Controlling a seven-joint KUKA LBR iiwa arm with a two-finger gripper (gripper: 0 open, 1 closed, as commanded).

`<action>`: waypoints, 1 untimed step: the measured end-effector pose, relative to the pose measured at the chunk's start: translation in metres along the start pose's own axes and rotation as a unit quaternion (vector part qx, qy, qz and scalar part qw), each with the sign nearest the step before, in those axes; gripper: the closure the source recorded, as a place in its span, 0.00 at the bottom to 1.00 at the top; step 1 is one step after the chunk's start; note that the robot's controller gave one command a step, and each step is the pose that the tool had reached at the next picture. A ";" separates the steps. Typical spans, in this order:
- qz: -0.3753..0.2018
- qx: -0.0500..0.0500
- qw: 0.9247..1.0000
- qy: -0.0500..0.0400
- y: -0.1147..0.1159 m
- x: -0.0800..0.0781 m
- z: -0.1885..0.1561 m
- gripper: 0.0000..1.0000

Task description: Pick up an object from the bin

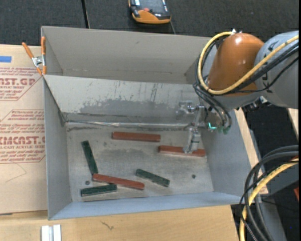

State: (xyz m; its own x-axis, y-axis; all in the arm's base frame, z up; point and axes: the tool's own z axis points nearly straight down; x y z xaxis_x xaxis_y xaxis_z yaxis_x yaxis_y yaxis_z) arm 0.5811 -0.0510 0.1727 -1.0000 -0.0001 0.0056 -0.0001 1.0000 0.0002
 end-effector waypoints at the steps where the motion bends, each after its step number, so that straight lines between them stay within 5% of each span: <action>1: 0.000 0.000 1.000 -0.004 0.000 -0.002 -0.005 0.00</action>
Offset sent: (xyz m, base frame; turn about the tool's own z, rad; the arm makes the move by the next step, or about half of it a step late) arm -0.0165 -0.0244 -0.1027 -0.0327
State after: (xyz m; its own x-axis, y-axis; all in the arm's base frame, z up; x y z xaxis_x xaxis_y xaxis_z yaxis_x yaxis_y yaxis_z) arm 0.5828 -0.0509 0.1776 -1.0000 -0.0008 -0.0021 -0.0008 1.0000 -0.0005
